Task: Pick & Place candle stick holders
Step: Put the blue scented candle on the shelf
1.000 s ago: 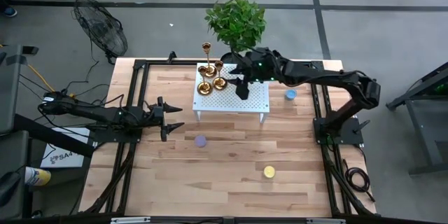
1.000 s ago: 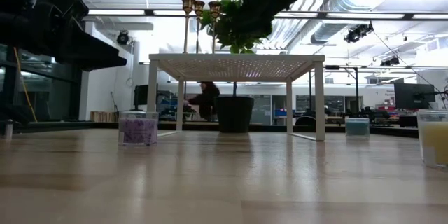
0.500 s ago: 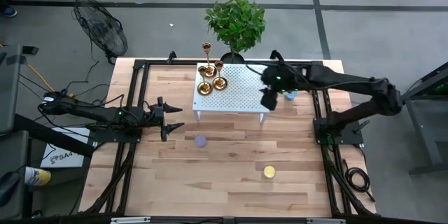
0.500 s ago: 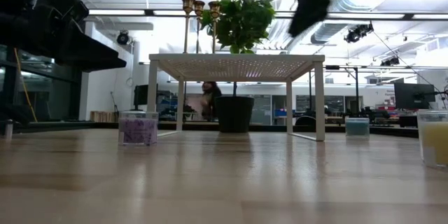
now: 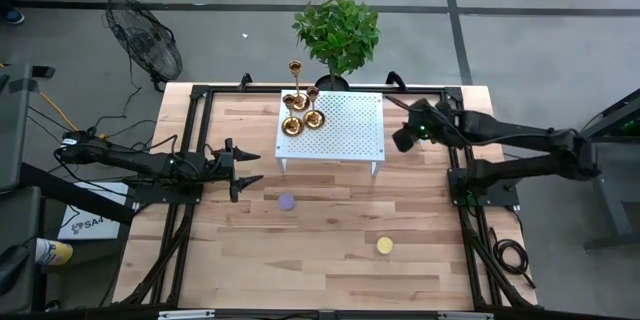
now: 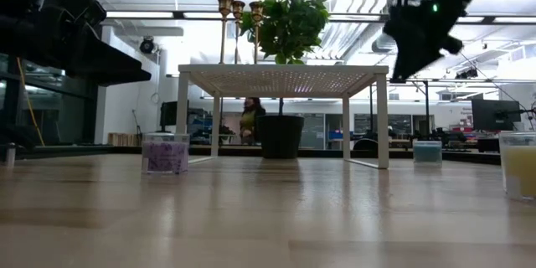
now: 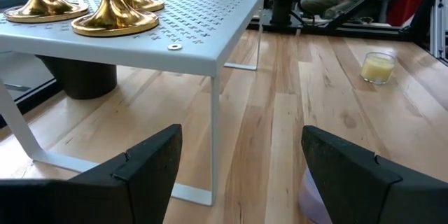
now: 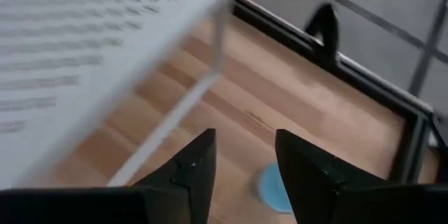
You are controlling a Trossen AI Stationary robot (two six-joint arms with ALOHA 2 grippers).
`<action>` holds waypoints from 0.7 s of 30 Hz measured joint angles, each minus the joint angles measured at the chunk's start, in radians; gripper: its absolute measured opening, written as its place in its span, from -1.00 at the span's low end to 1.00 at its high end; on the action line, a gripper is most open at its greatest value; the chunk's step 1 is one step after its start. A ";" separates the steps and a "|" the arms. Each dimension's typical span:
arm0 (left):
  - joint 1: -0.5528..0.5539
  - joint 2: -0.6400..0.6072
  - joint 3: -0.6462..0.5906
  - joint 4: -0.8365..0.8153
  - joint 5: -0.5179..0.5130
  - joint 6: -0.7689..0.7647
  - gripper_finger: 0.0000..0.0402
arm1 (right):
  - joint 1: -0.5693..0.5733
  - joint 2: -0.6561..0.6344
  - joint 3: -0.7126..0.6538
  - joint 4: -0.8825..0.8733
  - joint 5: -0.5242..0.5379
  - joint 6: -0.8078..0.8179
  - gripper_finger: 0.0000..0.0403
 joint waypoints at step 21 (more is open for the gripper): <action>0.000 0.000 0.000 0.000 0.000 0.000 0.45 | -0.478 0.084 -0.087 -0.025 -0.317 -0.155 -0.31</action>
